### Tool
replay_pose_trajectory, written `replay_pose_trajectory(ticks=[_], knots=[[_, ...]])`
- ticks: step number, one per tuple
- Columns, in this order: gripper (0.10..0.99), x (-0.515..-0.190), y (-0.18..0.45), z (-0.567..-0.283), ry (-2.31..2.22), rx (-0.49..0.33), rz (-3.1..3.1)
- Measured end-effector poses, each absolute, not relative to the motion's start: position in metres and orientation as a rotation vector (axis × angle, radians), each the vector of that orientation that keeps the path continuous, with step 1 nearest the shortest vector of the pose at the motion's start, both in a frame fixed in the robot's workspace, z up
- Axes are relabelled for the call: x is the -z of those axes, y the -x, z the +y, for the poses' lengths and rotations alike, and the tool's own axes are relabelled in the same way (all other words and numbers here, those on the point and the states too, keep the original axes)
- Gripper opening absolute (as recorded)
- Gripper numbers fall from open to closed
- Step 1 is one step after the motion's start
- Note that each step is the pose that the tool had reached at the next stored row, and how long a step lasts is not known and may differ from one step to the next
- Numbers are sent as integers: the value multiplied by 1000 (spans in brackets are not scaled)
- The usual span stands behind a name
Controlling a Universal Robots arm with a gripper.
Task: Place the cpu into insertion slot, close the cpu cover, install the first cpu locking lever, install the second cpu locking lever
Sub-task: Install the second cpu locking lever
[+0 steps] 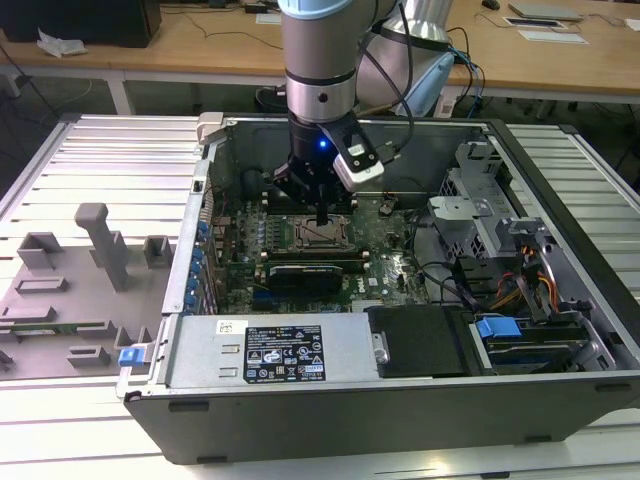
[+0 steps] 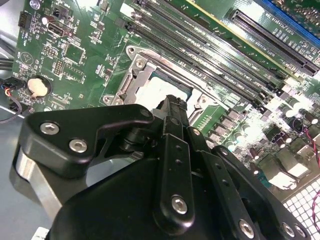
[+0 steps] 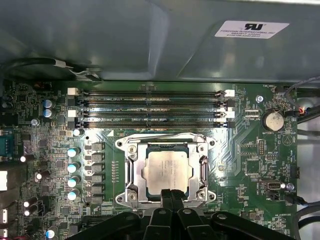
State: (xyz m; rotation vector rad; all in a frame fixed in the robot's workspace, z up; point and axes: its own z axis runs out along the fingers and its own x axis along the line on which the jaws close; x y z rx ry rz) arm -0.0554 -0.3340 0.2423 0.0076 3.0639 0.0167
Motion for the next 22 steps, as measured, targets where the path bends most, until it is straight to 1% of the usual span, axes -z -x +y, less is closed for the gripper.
replay_pose_trajectory(ticks=[4,10,15,22], knots=[[106,-244,55,-335,-7,-17,3064],[106,-244,57,-357,-8,-18,3064],[106,-243,63,-360,-8,-18,3063],[106,-231,71,-364,-8,-37,3062]])
